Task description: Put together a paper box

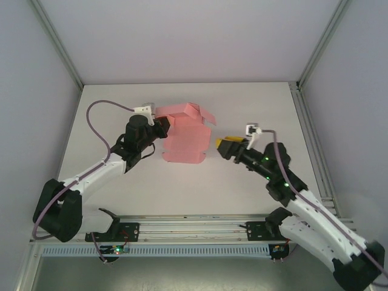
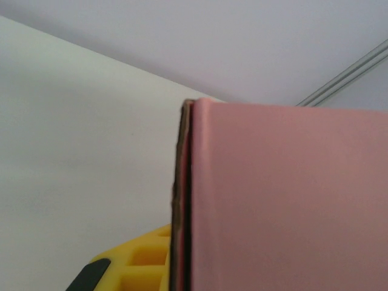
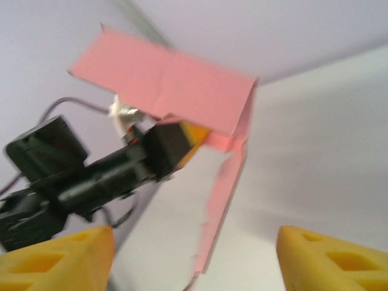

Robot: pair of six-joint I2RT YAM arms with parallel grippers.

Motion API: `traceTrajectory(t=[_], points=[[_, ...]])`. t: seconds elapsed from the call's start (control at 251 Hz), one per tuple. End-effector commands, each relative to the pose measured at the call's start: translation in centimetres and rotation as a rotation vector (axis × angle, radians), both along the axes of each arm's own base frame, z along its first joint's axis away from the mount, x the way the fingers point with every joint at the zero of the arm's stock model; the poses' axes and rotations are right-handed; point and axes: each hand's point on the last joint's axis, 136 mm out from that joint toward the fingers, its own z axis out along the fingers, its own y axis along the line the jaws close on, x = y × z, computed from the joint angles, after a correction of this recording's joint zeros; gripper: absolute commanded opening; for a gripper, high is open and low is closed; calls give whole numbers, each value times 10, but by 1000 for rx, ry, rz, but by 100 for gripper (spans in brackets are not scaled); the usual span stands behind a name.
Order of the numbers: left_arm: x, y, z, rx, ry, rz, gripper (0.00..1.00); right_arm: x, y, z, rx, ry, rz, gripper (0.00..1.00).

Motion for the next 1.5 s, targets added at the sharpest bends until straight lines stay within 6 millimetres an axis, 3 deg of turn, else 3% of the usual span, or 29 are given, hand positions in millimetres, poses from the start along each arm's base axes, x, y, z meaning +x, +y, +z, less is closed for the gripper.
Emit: traceTrajectory(t=[0.0, 0.12, 0.196, 0.371, 0.447, 0.543, 0.714, 0.886, 1.038, 1.265, 1.497], points=[[-18, 12, -28, 156, 4, -43, 0, -1, -48, -11, -186, -21, -200, 76], [-32, 3, -28, 151, -22, -133, 0, 5, -78, -3, -298, -25, -330, 78], [-37, -1, -30, 171, -12, -179, 0, 17, -78, -6, -376, -3, -329, 78], [-42, -3, -28, 173, -21, -204, 0, 35, -28, -24, -541, -31, -31, 67], [-41, -2, -28, 181, -16, -199, 0, 39, -7, -29, -559, -45, 87, 52], [-41, -1, -30, 194, 2, -193, 0, 35, 21, -28, -580, -110, 245, 48], [-41, -4, -33, 179, 9, -209, 0, 34, 50, -34, -620, -176, 378, 42], [-36, 1, -32, 180, 27, -163, 0, 10, 81, -42, -629, -207, 564, 39], [-33, 4, -35, 187, 49, -136, 0, -1, 96, -38, -596, -233, 606, 38], [-29, 4, -42, 183, 97, -124, 0, 16, 98, -46, -652, -212, 491, 39], [-30, 1, -36, 143, 93, -125, 0, 32, 106, -55, -701, -202, 404, 36]])
